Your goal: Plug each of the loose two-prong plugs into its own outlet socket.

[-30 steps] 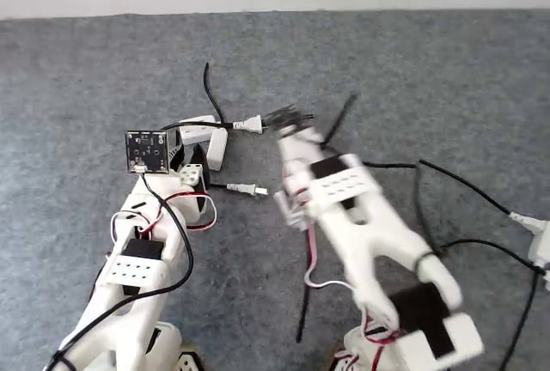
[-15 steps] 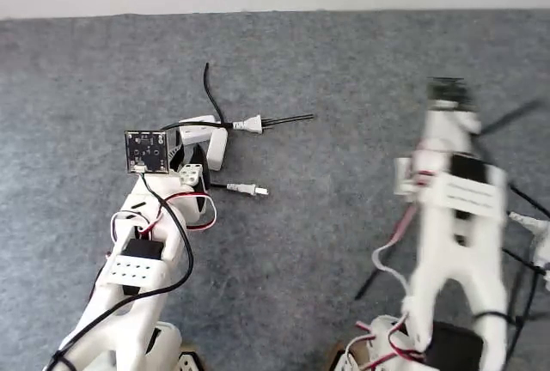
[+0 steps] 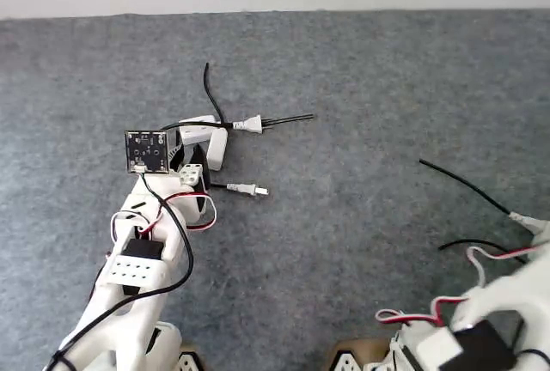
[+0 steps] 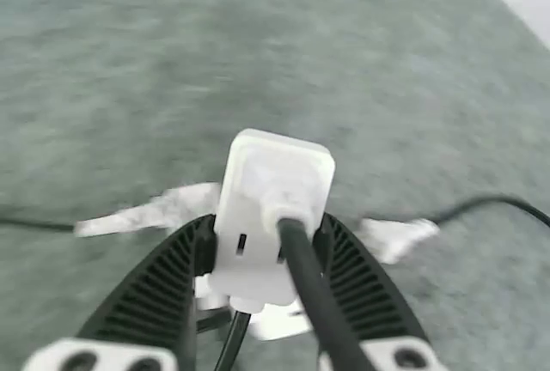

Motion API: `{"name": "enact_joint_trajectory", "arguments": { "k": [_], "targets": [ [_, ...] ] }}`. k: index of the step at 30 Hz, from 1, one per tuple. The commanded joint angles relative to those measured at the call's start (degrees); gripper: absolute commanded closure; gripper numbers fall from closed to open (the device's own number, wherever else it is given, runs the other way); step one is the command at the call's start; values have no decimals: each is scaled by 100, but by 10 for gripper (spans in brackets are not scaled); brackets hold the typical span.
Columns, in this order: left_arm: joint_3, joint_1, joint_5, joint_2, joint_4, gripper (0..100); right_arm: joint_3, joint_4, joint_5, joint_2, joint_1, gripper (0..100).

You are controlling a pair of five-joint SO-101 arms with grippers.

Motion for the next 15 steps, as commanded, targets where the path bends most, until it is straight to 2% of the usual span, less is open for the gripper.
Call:
{"name": "enact_joint_trajectory", "arguments": {
  "k": [1,9,15],
  "targets": [
    [-48,-53,-44,-62,-132,917,-782,-224,70,453,400,990],
    [-40,-88,-44,-62,-123,914,-2215,-171,70,2299,796,980],
    [-40,-88,-44,-53,-123,913,-2998,892,202,2730,760,801]
  ]
}}
